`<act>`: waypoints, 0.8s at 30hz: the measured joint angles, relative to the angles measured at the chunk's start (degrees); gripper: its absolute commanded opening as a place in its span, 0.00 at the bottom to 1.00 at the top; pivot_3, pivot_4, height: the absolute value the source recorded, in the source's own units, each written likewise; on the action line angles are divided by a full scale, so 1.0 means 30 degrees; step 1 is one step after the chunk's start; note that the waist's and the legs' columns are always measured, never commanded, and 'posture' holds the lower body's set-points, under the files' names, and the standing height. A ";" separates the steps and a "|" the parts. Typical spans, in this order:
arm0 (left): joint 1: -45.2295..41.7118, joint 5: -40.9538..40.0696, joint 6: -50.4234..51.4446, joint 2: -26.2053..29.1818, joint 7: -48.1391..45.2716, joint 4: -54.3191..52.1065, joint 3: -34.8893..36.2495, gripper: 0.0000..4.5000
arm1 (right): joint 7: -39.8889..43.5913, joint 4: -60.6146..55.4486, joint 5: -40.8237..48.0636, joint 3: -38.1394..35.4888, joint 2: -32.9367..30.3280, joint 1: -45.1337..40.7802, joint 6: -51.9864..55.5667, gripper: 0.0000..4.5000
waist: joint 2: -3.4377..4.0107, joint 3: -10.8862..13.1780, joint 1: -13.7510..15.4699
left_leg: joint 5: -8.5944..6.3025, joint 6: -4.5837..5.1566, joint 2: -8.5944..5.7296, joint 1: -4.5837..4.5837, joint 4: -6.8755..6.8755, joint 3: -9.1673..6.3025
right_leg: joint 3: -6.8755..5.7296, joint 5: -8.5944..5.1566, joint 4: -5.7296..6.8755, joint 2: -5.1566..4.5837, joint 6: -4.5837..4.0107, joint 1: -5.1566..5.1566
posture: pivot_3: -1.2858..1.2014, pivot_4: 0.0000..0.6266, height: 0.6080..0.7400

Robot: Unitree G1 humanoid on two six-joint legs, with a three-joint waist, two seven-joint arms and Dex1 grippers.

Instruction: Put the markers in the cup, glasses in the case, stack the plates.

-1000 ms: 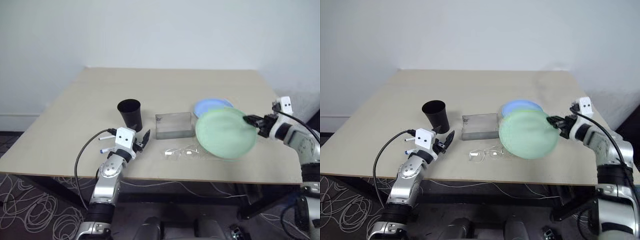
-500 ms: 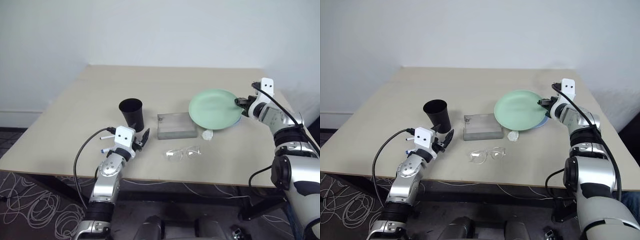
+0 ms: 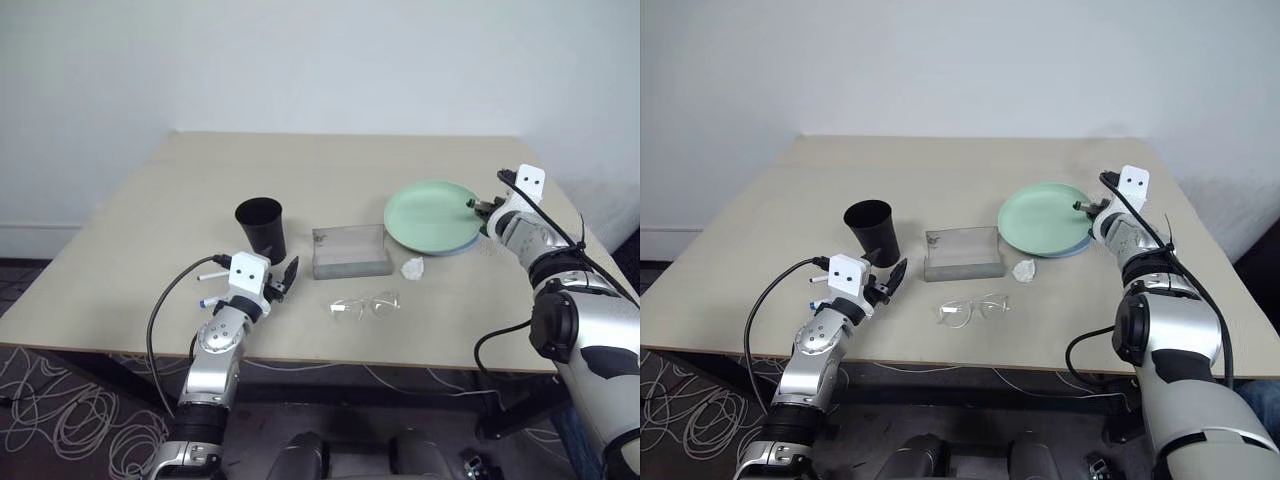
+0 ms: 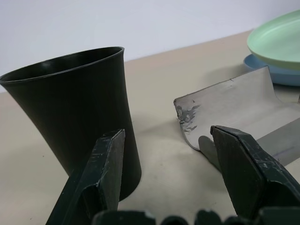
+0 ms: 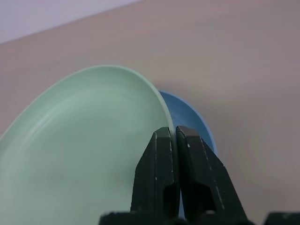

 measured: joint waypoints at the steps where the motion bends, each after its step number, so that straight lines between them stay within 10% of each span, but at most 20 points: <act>1: 0.0000 0.0001 0.0004 -0.0001 0.0012 0.0000 0.0000 0.69 | -0.0189 0.0043 0.0031 -0.0148 0.0088 -0.0018 -0.0063 0.32 | 0.0001 0.0000 -0.0004 | 0.0001 0.0001 0.0000 0.0001 0.0000 -0.0001 | 0.0000 0.0001 0.0001 0.0001 -0.0001 0.0000 | 0.52 0.00 1.00; 4: 0.0001 0.0002 0.0014 0.0000 0.0100 -0.0002 0.0000 0.69 | -0.0512 0.0116 0.0070 -0.0569 0.0181 -0.0104 -0.0314 0.53 | 0.0002 -0.0001 -0.0007 | 0.0008 0.0004 0.0000 0.0002 0.0000 -0.0001 | 0.0000 0.0004 0.0003 0.0002 -0.0004 0.0001 | 0.52 0.00 1.00; 13: 0.0023 0.0001 0.0032 0.0007 0.0127 -0.0012 -0.0001 0.69 | 0.1793 0.0089 -0.0239 -0.0362 0.0306 -0.0351 -0.0711 0.53 | 0.0005 -0.0003 -0.0305 | 0.0019 0.0012 0.0000 0.0014 0.0001 -0.0002 | 0.0002 0.0009 0.0005 0.0005 -0.0006 0.0021 | 0.52 0.00 1.00; 24: -0.0019 0.0001 0.0080 0.0044 0.0091 -0.0038 -0.0055 0.69 | 1.4360 -0.5427 -0.1160 0.3756 0.0153 0.2208 0.0244 0.53 | 0.0020 -0.0007 -0.0716 | 0.0014 -0.0010 -0.0003 0.0171 0.0004 -0.0020 | -0.0010 0.0010 0.0011 0.0002 0.0002 0.0186 | 0.52 0.00 1.00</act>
